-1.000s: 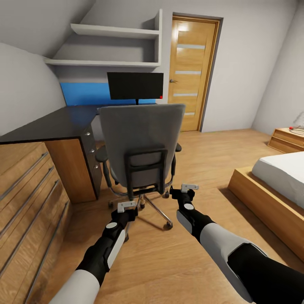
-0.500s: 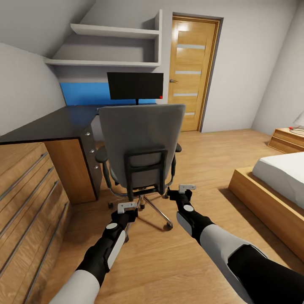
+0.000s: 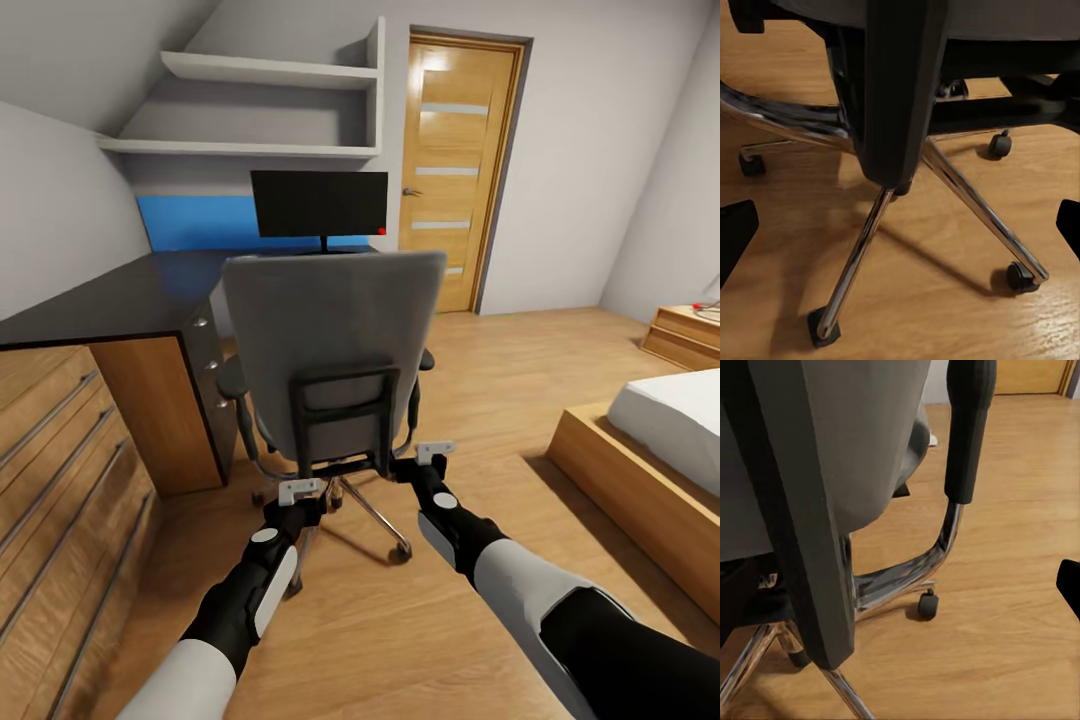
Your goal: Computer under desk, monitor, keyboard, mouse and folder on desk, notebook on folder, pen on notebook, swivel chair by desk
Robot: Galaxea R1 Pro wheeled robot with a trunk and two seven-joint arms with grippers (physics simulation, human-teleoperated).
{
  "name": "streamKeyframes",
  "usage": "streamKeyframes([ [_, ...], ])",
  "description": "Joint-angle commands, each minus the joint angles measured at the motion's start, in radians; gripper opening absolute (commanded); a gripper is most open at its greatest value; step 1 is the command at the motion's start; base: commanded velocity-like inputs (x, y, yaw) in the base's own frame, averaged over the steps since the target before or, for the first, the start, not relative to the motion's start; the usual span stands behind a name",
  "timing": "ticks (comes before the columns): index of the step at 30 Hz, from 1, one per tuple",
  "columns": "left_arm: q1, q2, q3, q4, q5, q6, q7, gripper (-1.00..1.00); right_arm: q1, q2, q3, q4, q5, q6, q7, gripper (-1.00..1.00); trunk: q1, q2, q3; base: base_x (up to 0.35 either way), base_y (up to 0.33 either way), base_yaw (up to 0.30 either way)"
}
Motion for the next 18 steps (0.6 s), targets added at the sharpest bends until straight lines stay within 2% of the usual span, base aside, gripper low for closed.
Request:
streamKeyframes([
  [1,0.0,0.0,-0.002,-0.001,0.01,0.004,0.007,1.0,0.0,0.0,0.009,0.001,-0.007,-0.003,-0.005,1.0,0.0,0.0,-0.001,0.218,0.0,0.0],
  [18,0.0,0.0,-0.002,-0.002,0.01,0.004,0.007,1.0,0.001,0.0,0.009,0.0,-0.006,-0.003,-0.003,1.0,0.0,0.0,-0.001,0.305,0.0,0.0],
])
